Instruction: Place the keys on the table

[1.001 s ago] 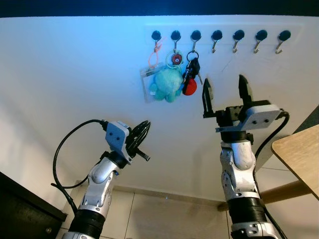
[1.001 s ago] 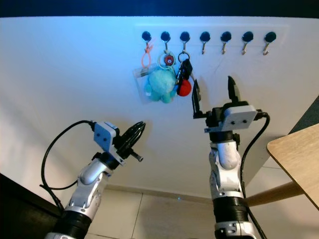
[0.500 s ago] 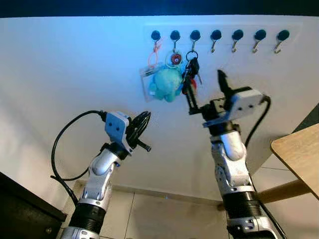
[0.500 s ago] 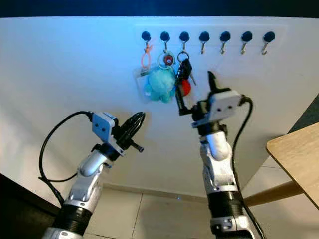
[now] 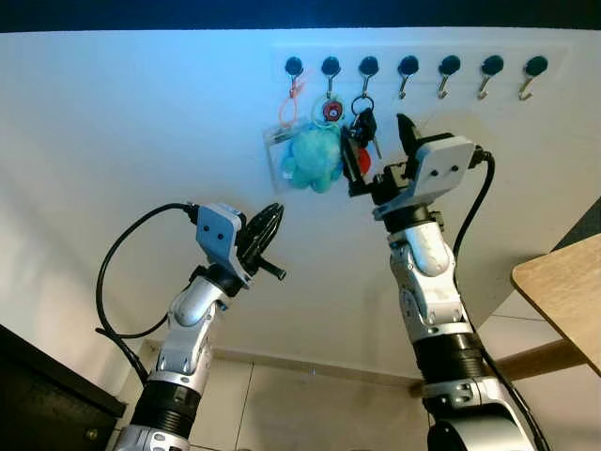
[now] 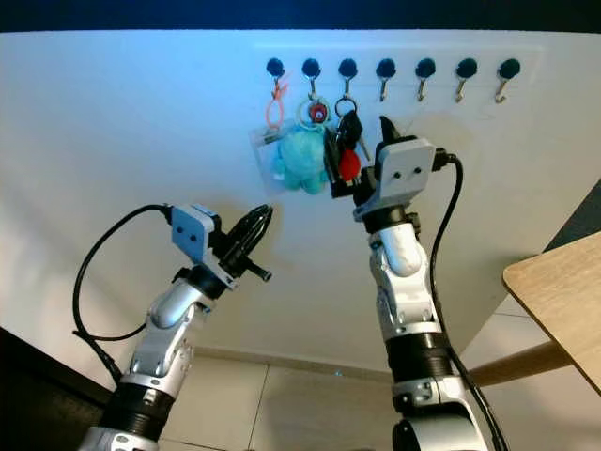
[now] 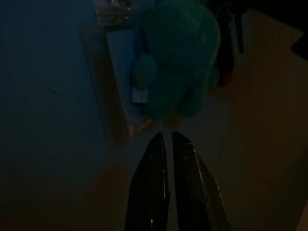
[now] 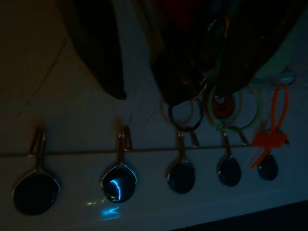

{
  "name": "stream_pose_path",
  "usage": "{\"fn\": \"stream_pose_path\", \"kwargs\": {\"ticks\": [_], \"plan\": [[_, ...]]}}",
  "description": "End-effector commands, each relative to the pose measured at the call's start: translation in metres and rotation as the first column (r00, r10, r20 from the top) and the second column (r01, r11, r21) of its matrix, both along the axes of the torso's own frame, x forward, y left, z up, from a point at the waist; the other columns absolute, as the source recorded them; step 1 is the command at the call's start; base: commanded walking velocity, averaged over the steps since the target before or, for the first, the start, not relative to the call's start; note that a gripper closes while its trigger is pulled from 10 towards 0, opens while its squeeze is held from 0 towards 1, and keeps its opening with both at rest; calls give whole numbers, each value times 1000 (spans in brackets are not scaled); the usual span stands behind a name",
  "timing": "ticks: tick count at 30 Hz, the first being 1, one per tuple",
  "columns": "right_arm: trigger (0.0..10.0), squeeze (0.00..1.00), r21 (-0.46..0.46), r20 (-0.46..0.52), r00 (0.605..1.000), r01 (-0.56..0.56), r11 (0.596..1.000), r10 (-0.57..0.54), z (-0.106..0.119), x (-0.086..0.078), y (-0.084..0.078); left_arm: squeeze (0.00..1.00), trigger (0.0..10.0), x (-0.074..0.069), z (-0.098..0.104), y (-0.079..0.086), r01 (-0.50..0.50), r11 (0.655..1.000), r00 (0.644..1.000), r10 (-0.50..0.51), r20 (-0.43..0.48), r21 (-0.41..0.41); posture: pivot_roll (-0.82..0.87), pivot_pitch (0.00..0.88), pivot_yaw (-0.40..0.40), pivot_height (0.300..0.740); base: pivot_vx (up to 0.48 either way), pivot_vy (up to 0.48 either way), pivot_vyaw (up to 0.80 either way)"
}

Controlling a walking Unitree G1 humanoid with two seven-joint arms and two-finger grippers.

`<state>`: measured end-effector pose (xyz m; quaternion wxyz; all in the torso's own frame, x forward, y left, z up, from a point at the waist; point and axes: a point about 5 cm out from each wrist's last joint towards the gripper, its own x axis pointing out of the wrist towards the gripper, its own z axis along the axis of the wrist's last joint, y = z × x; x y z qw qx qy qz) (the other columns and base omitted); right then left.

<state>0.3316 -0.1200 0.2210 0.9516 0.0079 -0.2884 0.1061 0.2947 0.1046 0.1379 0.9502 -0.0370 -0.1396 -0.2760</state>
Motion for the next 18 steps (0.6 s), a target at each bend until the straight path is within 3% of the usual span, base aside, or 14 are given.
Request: {"fn": "stream_pose_path", "kwargs": {"ticks": [1,2,3,9,14,18], "plan": [[1255,0,-16,-28,1000,2,1000,-3,-2,4,2,0,10000,0,7,-4,1,1000,1000,0,11,-31,-4,11,61,740,0,0,0],[1255,0,-16,-28,1000,2,1000,-3,-2,4,2,0,10000,0,7,-4,1,1000,1000,0,11,-31,-4,11,61,740,0,0,0],[10000,0,-38,-32,999,3,999,-4,-2,4,3,0,10000,-1,8,-5,7,999,1000,-6,12,-36,-5,13,60,740,0,0,0],[10000,0,-100,-29,999,14,995,-17,-1,6,5,0,10000,-3,15,-11,69,993,998,-69,-2,-95,-10,10,60,740,0,0,0],[10000,0,-116,-28,999,27,993,-31,0,7,4,0,10000,-5,20,-16,126,987,992,-126,6,-105,-11,9,61,740,0,0,0],[10000,0,-132,-37,998,40,990,-45,2,11,3,0,10000,-10,33,-29,227,971,974,-223,50,-82,-10,6,63,740,0,0,0]]}}
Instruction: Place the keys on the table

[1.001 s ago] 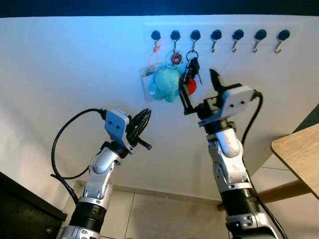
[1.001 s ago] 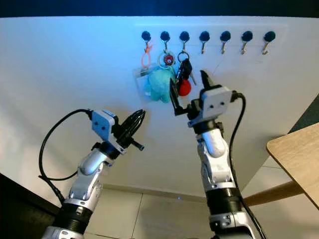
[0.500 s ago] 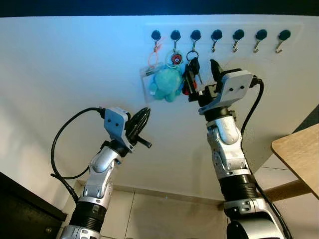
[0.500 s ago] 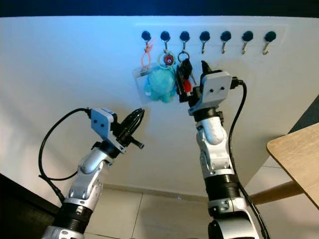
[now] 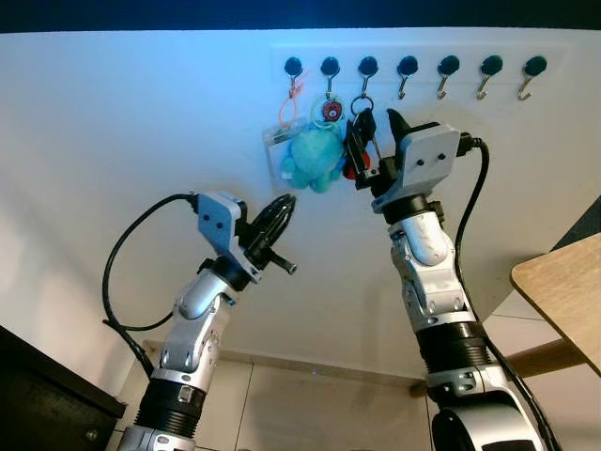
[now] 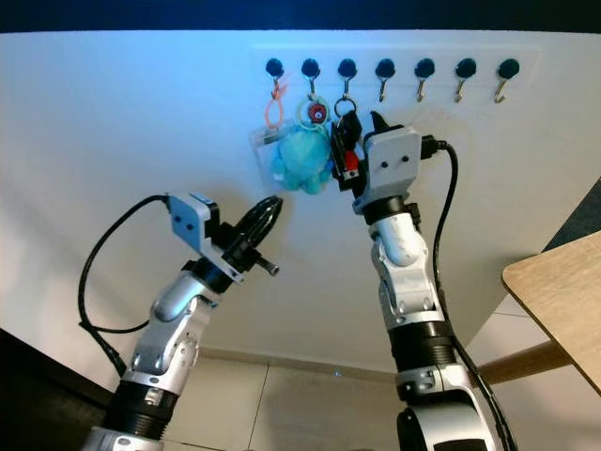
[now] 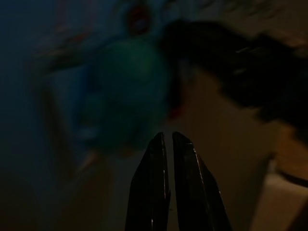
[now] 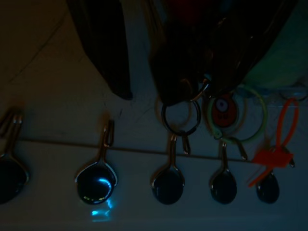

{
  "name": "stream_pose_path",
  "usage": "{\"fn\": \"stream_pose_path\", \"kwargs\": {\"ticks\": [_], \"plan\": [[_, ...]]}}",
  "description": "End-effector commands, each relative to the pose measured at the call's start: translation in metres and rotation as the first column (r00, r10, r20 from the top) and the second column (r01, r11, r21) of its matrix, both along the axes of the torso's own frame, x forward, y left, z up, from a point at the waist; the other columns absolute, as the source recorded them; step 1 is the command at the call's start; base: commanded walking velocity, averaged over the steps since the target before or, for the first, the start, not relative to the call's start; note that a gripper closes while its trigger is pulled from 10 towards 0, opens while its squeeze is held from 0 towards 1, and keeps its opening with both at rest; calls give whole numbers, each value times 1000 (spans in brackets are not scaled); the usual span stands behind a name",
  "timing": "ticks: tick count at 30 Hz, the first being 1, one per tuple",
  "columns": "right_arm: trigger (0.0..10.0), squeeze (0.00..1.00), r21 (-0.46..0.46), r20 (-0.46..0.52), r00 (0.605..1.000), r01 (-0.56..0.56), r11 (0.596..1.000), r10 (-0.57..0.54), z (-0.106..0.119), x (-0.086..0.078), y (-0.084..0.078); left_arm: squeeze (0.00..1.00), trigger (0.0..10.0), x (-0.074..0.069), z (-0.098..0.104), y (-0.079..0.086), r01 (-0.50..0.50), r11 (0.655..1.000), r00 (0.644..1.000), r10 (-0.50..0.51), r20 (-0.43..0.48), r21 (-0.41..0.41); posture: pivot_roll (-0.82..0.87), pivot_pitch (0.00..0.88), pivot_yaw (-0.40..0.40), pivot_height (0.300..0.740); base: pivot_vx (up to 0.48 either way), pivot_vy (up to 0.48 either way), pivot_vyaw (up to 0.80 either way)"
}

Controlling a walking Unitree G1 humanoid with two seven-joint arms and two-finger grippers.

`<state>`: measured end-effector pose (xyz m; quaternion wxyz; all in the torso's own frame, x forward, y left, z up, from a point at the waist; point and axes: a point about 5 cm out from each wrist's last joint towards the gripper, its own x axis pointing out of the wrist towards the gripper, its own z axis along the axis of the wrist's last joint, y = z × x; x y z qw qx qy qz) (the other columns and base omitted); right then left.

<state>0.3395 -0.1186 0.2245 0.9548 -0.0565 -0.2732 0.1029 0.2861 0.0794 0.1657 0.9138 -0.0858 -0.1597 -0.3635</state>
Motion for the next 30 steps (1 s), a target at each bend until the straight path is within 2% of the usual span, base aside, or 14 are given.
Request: {"fn": "stream_pose_path", "kwargs": {"ticks": [1,11,15,22,30], "plan": [[10000,0,-10,-27,1000,1,1000,-1,-1,4,1,0,10000,-1,8,-5,25,1000,1000,-25,17,-16,-9,10,64,740,0,0,0],[10000,0,-41,-70,997,38,998,-41,-5,10,-6,0,10000,2,14,-6,27,999,1000,-26,11,-30,-6,16,67,740,0,0,0],[10000,0,-38,-94,993,75,996,-78,-7,12,-11,0,10000,0,13,-8,57,998,998,-57,3,-23,-4,14,66,740,0,0,0],[10000,0,-38,-100,991,90,995,-93,-6,14,-14,0,10000,-9,18,-20,173,985,985,-172,11,-9,-4,12,66,740,0,0,0],[10000,0,-21,-101,990,94,995,-96,-1,11,-12,0,10000,-10,23,-22,182,983,983,-182,20,-11,-6,17,66,740,0,0,0]]}}
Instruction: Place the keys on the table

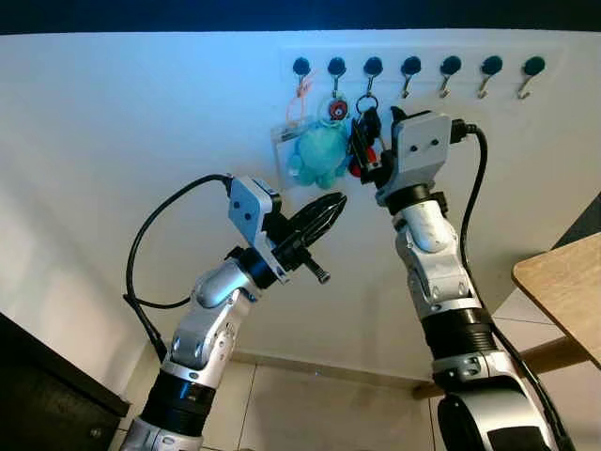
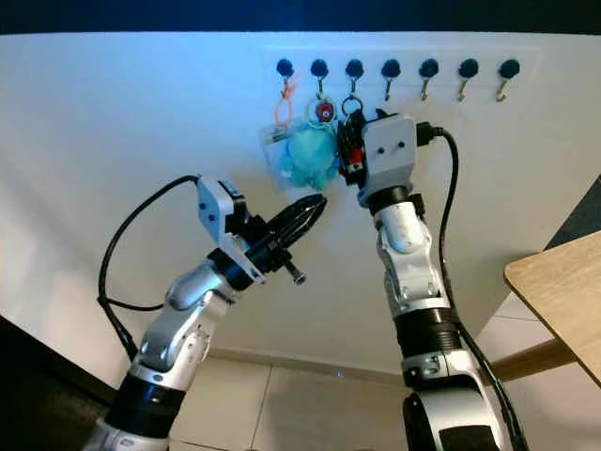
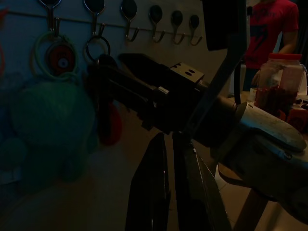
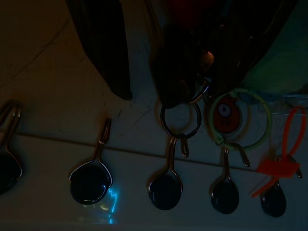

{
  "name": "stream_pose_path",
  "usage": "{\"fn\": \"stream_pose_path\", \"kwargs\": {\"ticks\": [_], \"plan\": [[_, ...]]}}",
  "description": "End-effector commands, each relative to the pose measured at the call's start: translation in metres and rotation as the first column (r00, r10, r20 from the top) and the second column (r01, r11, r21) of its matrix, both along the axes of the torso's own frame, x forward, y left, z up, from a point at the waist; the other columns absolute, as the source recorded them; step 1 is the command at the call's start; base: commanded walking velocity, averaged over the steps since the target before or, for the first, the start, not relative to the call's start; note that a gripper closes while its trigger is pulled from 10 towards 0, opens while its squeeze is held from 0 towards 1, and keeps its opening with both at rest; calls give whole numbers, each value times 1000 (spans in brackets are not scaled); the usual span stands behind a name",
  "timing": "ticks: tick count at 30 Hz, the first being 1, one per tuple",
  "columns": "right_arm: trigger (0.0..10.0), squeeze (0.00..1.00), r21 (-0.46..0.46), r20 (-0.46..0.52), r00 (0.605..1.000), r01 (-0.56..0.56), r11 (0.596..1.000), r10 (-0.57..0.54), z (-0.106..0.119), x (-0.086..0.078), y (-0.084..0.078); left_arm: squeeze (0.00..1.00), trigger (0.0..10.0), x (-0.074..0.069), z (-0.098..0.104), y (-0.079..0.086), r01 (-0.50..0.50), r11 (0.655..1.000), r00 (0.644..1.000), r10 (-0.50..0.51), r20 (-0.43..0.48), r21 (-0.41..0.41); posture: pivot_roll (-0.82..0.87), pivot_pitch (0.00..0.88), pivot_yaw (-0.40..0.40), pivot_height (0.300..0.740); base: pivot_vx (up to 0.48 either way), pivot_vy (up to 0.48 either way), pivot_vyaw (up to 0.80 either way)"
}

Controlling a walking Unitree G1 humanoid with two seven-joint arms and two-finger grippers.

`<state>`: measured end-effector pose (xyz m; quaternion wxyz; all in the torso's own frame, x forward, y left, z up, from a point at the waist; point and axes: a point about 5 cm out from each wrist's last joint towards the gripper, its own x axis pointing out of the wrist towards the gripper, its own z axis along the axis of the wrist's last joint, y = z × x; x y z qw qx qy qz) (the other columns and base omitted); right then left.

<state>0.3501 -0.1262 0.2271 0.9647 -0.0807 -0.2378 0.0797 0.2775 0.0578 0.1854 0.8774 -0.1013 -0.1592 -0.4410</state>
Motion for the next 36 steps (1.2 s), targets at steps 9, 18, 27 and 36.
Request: {"fn": "stream_pose_path", "kwargs": {"ticks": [9,18,27,36], "plan": [[10000,0,20,-28,996,85,996,-84,-7,-8,1,0,10000,-3,5,1,13,1000,1000,-13,5,0,-8,25,68,740,0,0,0],[10000,0,20,-43,991,128,992,-127,-12,-12,-1,0,10000,-3,5,1,7,1000,1000,-7,4,3,-7,31,67,740,0,0,0],[3333,0,27,-19,994,110,994,-110,-7,-14,5,0,10000,-2,6,1,-2,1000,1000,2,3,1,-7,38,63,740,0,0,0],[0,0,21,-24,997,78,997,-77,-8,-15,9,0,10000,-3,6,1,-5,1000,1000,5,4,0,-7,40,63,740,0,0,0]]}}
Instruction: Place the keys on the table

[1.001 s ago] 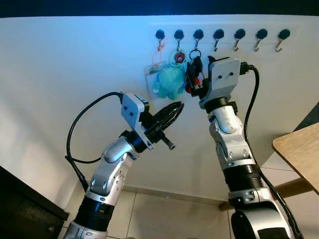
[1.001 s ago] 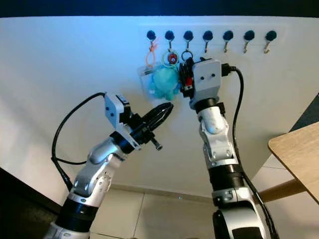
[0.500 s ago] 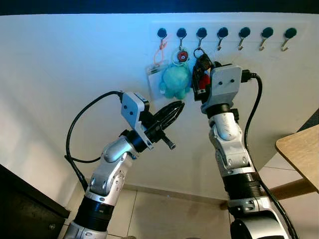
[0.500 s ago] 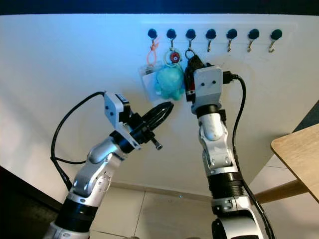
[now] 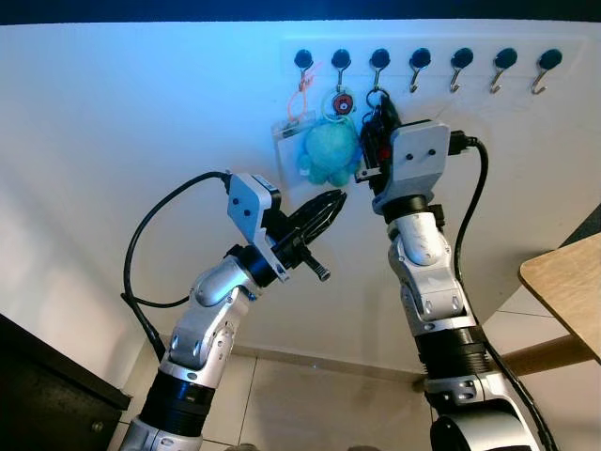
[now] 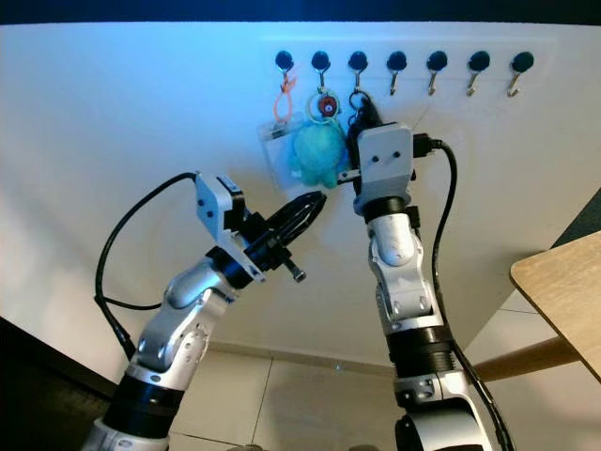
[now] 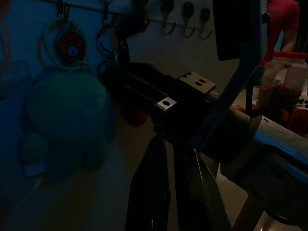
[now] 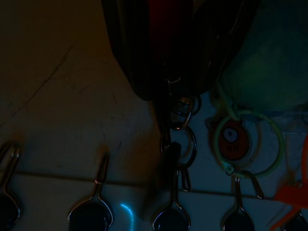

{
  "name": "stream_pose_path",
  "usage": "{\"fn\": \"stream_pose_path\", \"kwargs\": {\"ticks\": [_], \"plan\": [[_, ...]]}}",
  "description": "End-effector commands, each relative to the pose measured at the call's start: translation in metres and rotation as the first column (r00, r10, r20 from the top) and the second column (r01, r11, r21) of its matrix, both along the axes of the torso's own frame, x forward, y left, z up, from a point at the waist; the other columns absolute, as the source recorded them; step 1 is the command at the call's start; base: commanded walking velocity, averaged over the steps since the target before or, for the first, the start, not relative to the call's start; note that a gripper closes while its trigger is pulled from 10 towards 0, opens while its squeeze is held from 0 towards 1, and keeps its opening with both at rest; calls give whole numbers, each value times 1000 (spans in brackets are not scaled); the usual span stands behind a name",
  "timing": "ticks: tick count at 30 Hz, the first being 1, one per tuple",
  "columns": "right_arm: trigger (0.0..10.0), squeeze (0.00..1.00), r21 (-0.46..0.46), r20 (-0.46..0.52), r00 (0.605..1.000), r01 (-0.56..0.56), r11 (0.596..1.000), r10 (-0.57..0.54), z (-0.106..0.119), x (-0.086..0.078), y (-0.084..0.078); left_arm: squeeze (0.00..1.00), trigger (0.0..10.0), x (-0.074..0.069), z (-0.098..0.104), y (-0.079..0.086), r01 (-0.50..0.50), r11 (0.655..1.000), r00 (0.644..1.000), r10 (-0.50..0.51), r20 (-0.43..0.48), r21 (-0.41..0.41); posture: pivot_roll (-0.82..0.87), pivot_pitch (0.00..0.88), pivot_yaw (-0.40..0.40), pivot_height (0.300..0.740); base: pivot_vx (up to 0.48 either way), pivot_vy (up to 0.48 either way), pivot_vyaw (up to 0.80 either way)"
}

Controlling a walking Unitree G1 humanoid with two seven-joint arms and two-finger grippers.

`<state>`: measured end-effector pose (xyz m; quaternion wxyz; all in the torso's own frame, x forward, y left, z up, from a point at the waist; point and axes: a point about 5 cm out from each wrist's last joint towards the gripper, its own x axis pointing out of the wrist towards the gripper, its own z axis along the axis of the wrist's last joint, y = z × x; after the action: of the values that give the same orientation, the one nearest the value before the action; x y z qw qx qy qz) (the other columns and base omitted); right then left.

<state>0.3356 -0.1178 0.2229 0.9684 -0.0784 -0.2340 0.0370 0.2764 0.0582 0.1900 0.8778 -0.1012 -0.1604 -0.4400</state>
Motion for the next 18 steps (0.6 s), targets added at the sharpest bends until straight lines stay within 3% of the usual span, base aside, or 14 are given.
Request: {"fn": "stream_pose_path", "kwargs": {"ticks": [1,12,18], "plan": [[0,0,-2,-21,1000,-5,1000,5,-4,-1,1,0,10000,-2,1,1,-3,1000,1000,3,2,1,-7,40,63,740,0,0,0],[0,0,-9,-6,1000,4,1000,-4,0,1,-4,0,10000,-2,0,1,-2,1000,1000,2,1,3,-5,46,64,740,0,0,0],[0,0,-3,54,999,7,1000,-7,9,-2,-4,0,10000,-2,0,2,-5,1000,1000,5,4,10,-5,46,64,740,0,0,0]]}}
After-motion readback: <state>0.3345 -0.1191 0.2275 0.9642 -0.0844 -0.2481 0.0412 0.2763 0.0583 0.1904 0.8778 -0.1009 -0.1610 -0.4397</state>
